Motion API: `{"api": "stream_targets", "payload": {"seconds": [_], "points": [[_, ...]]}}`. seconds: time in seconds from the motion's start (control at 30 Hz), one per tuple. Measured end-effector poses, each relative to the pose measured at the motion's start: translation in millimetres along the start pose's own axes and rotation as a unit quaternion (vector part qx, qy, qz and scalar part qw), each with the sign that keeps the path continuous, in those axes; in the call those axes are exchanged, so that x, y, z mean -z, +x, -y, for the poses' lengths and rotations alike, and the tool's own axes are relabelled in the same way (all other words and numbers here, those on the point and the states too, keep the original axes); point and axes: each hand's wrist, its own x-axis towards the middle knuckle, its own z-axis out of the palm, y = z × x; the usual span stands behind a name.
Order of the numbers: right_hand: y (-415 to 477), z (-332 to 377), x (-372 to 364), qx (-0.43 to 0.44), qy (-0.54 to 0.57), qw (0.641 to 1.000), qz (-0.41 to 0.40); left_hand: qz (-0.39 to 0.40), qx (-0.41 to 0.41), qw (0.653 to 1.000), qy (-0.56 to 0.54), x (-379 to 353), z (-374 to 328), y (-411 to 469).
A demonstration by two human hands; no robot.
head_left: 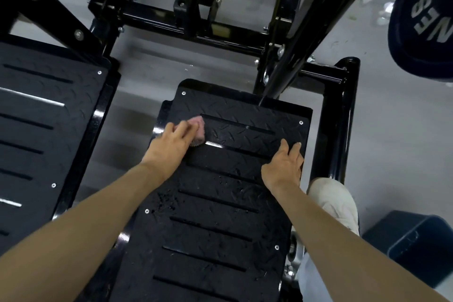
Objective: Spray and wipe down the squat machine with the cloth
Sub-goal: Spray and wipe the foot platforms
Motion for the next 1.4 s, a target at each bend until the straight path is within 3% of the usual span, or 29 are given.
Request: {"api": "stream_targets", "payload": {"seconds": [0.13,0.23,0.3,0.37,0.43,0.47,0.53,0.63,0.7,0.77,0.83,0.9,0.97,1.03,1.13,1.2,1.3,1.4], "points": [[-3,-1,-4,0.005,-0.018,1.000,0.001,-0.004,0.196,0.965,-0.177,13,17,28],[-3,-4,-7,0.007,-0.032,0.999,-0.004,-0.018,0.221,0.957,-0.185,15,9,34],[-3,-7,-7,0.012,-0.041,0.999,-0.009,-0.035,0.170,0.977,-0.126,11,-3,21],[-4,-9,-7,0.014,-0.048,0.999,-0.012,-0.036,0.054,0.997,-0.046,4,-13,1],[-4,-12,-7,0.012,-0.047,0.999,-0.014,-0.018,-0.050,0.998,0.020,-1,-10,-14],[-5,-13,-8,0.012,-0.047,0.999,-0.015,-0.006,-0.065,0.998,0.020,-2,-3,-16],[-6,-16,-9,0.012,-0.053,0.998,-0.020,0.009,0.002,0.998,-0.056,0,9,-13],[-9,-19,-8,0.005,-0.054,0.998,-0.027,-0.030,0.184,0.966,-0.181,2,1,-3],[-11,-21,-9,0.003,-0.056,0.998,-0.030,-0.035,0.217,0.955,-0.197,4,-20,-2],[-12,-22,-9,0.005,-0.059,0.998,-0.030,-0.031,0.163,0.972,-0.169,4,-46,-6],[-14,-21,-11,0.007,-0.061,0.998,-0.026,-0.032,0.040,0.993,-0.106,1,-67,-16],[-16,-21,-12,0.009,-0.057,0.998,-0.026,-0.028,-0.102,0.994,-0.025,-1,-72,-25],[-16,-16,-13,0.015,-0.051,0.998,-0.024,-0.013,-0.166,0.985,0.036,3,-50,-25],[-18,-16,-14,0.015,-0.043,0.999,-0.023,-0.006,-0.125,0.991,0.046,4,-26,-19],[-23,-17,-14,0.010,-0.024,0.999,-0.019,-0.006,0.066,0.998,-0.023,7,-13,-11],[-27,-20,-15,0.011,-0.020,1.000,-0.013,-0.003,0.142,0.988,-0.065,5,-27,-12],[-37,-33,-13,0.036,-0.051,0.998,0.004,-0.021,0.108,0.991,-0.074,-1,-65,-22],[-48,-52,-8,0.111,-0.152,0.982,0.030,-0.039,-0.046,0.998,-0.024,-6,-90,-40]]}}
